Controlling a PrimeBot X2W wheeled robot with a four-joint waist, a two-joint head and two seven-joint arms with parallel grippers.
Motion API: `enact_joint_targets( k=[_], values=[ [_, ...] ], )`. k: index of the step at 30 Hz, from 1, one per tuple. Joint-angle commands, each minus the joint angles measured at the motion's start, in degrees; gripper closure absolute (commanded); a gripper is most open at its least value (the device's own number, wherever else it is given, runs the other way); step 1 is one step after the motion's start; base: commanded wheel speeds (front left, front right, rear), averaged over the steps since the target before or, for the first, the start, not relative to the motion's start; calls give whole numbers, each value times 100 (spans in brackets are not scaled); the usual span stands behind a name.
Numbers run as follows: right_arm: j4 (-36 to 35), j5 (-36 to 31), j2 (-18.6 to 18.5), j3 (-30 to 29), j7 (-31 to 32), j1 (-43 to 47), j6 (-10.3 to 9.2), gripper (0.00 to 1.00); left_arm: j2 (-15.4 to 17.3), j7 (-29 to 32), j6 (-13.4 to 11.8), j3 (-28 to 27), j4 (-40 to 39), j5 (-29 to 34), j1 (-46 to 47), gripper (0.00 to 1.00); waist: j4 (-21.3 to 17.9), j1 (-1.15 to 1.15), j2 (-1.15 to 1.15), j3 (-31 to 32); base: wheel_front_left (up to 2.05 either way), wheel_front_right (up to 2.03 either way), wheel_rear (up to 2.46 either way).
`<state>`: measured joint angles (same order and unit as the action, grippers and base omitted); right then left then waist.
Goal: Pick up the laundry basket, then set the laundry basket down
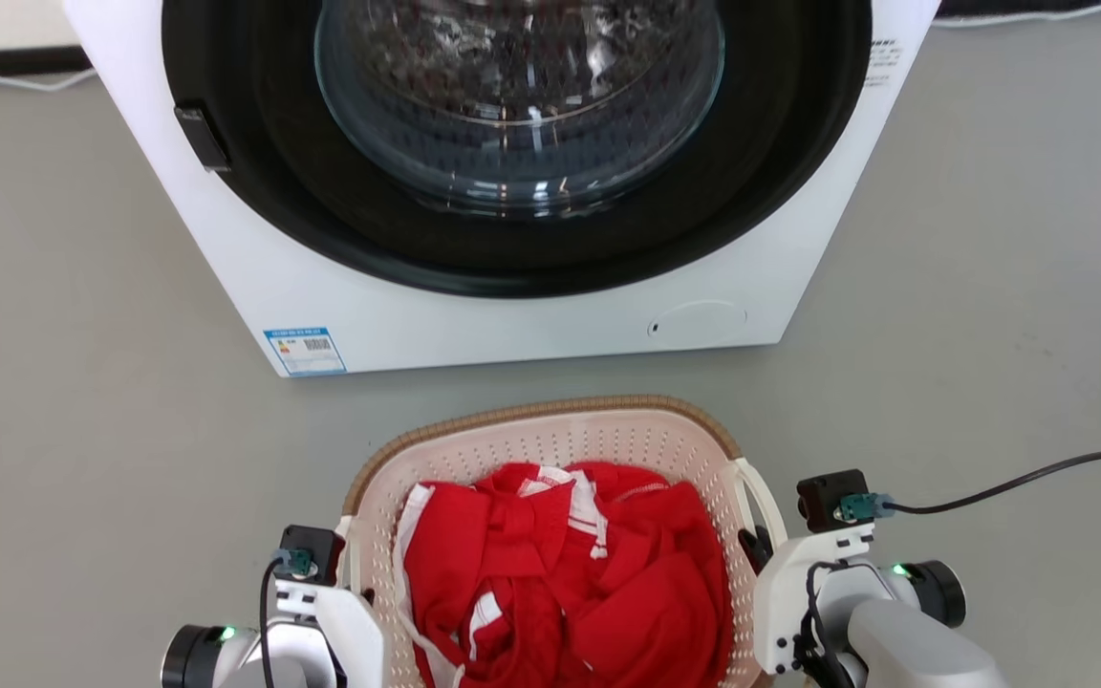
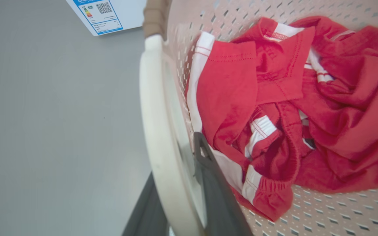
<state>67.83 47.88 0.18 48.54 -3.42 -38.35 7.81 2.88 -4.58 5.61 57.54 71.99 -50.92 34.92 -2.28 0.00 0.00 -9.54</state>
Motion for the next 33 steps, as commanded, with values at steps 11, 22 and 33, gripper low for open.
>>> enact_joint_targets(
  k=[11, 22, 33],
  values=[
    [200, 214, -306, 235, 521, 115, -32, 100, 403, 568, -164, 42, 192, -34, -170, 100, -25, 0, 0, 454, 0, 0, 0],
    [238, 354, -306, 394, 927, 235, -32, 100, 356, 1157, -208, 184, 195, -36, -331, 100, -65, 0, 0, 774, 0, 0, 0],
    [210, 463, -306, 535, 1239, 313, -32, 100, 283, 1521, -280, 301, 196, -21, -376, 100, -111, 0, 0, 914, 0, 0, 0]
  ],
)
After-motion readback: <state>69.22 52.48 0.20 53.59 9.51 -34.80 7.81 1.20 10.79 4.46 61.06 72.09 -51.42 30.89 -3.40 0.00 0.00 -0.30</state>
